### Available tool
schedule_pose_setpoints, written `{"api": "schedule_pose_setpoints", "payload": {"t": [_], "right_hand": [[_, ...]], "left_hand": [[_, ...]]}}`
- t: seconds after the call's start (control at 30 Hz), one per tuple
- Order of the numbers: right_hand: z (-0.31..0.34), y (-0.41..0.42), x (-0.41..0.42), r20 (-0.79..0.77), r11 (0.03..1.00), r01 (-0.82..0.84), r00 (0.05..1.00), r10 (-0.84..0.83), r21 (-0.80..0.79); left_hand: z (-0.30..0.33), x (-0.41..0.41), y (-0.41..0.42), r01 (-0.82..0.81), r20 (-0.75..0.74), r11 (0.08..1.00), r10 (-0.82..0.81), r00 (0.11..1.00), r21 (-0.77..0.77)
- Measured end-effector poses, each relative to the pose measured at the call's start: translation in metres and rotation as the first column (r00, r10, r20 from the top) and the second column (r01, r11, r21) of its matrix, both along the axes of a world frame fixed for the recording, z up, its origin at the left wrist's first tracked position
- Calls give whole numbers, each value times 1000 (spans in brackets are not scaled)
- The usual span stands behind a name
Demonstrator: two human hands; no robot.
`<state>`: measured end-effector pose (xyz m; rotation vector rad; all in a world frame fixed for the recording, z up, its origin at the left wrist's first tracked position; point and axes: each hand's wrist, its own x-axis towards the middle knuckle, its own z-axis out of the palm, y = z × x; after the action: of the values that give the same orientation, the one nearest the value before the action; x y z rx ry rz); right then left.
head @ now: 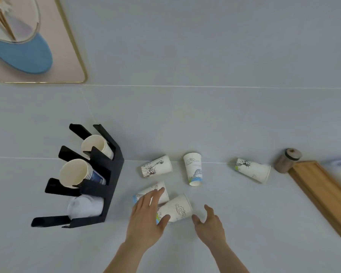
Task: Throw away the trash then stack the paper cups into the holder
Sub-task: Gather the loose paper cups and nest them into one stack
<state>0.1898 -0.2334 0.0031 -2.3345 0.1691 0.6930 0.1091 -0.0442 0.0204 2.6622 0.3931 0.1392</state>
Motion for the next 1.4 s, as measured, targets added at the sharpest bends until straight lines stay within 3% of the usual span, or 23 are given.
{"api": "schedule_pose_setpoints", "payload": {"t": [0.23,0.4,0.57,0.67,0.8,0.9,1.0,1.13,1.4], "right_hand": [[-26,2,1,-282,927,238,947,-154,291],[-14,10,-5,-226,875,279,953,-202,396],[7,25,-12,96,932,85,987,-126,352],[19,37,-20,173,930,-59,985,-5,363],[25,55,-23,131,905,-104,990,54,412],[21,65,-17,96,895,44,991,-96,444],[8,79,1,128,919,107,978,-167,379],[-15,106,38,82,976,23,996,-41,215],[-38,147,68,-125,976,-6,992,34,219]], "left_hand": [[-32,14,-20,42,-217,992,-68,974,-119],[-39,18,-29,23,-226,987,-59,972,-158],[-30,19,-23,-62,-109,981,42,993,-182],[-28,11,-11,-118,39,959,133,990,-258],[-33,-4,9,-194,119,913,251,961,-359],[-38,-16,19,-247,123,904,306,944,-348],[-46,-26,25,-302,99,853,376,921,-425],[-49,-25,29,-294,113,841,381,918,-453],[-49,-16,29,-281,114,840,371,922,-464]]}}
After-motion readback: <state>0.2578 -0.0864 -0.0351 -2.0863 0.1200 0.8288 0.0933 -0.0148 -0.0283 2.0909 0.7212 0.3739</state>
